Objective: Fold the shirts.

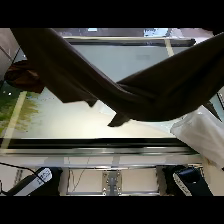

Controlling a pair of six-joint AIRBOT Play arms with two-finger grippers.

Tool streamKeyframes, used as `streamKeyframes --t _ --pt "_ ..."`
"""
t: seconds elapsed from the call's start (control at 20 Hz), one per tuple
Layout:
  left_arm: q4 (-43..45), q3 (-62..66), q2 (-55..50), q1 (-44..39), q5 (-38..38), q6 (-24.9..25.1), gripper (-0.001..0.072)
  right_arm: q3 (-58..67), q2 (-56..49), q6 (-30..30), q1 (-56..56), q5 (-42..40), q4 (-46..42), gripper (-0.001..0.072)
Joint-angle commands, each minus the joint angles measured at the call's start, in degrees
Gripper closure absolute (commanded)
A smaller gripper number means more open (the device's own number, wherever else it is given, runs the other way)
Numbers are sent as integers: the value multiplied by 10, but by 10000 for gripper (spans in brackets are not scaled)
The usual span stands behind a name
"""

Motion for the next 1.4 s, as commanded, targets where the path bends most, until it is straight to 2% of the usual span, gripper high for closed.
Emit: streamKeyframes --t 0.0,0.2,0.3,0.5,0.6,0.7,0.8,0.85,0.9,0.95,1.15,1.35 --pt "231 -23 42 0 5 -88 695 17 -62 44 -2 66 -73 684" --pt "253 -233 42 -61 43 -74 695 17 -237 43 -2 113 -73 684" --pt "298 -368 41 -122 126 -60 695 17 -335 42 -1 107 -71 684" --pt "382 -591 27 -216 380 -79 695 17 -526 43 -1 52 -49 684" --pt "381 -630 4 -225 436 -105 695 17 -602 43 -1 3 -20 684" --pt "381 -631 -23 -224 441 -108 695 17 -654 43 -1 -49 7 683" --pt "381 -631 -30 -224 444 -107 695 17 -672 43 -2 -94 23 657" --pt "381 -631 -30 -224 444 -106 695 18 -671 43 -2 -111 23 575" --pt "381 -630 -30 -224 444 -106 695 22 -667 43 -4 -121 24 439" --pt "381 -630 -30 -224 444 -106 695 31 -657 43 -8 -112 23 369" --pt "380 -630 -30 -224 438 -106 695 63 -572 39 -64 23 -18 369" --pt "380 -630 -30 -224 438 -106 694 63 -436 38 -152 150 -46 367"
